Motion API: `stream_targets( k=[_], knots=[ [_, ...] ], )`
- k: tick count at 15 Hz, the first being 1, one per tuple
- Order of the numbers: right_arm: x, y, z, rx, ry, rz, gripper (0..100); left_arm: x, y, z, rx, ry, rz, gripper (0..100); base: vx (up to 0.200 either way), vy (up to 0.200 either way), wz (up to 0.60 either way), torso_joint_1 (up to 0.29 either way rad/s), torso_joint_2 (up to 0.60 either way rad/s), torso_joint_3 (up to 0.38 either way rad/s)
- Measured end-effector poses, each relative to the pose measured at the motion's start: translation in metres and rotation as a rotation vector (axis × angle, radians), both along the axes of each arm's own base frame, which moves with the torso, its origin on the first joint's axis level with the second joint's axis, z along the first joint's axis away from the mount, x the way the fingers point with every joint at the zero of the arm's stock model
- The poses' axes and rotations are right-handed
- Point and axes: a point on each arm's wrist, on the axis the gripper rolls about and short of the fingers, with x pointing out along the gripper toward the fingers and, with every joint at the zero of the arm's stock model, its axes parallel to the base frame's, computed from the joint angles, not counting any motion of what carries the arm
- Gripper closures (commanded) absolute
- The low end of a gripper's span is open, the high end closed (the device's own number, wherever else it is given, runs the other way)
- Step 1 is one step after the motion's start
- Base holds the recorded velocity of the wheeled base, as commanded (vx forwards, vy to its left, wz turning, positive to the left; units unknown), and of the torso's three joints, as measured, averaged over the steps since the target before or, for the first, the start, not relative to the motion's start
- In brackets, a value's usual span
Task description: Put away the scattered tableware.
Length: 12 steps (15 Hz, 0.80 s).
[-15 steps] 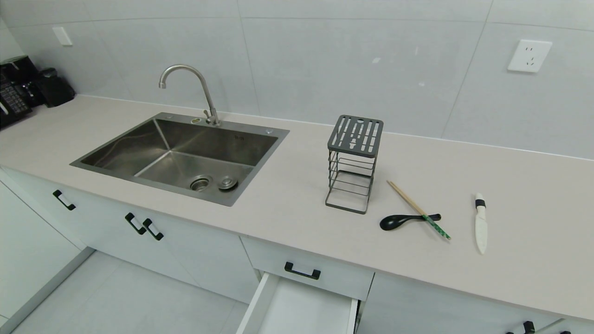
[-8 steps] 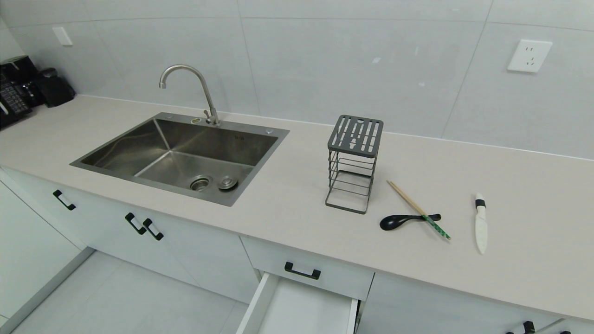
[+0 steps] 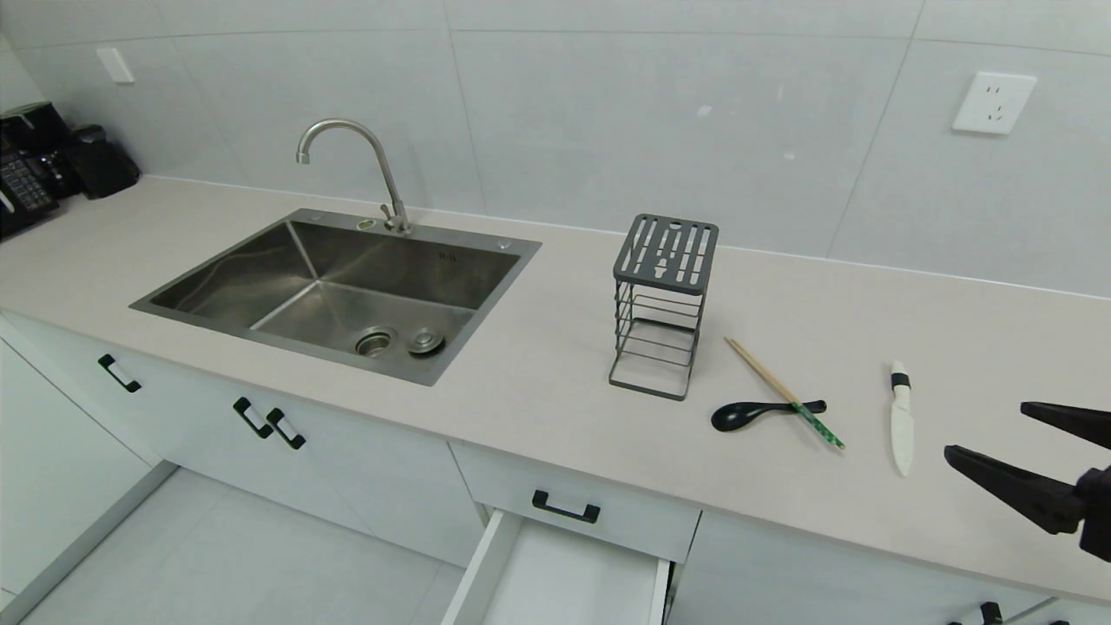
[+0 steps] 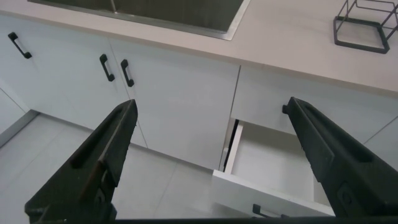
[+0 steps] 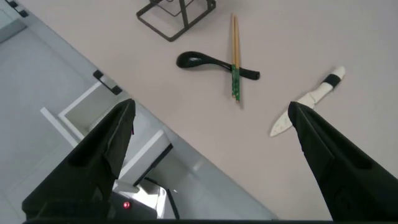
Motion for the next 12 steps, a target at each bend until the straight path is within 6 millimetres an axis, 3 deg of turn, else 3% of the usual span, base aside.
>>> stream_targets(
  k=[12],
  knots=[
    [0.085, 0.011, -0.044, -0.037, 0.164, 0.021, 0, 0.0, 0.0, 0.0, 0.0, 0.0, 0.0, 0, 0.0, 0.0, 0.0, 0.0, 0.0, 0.0]
  ],
)
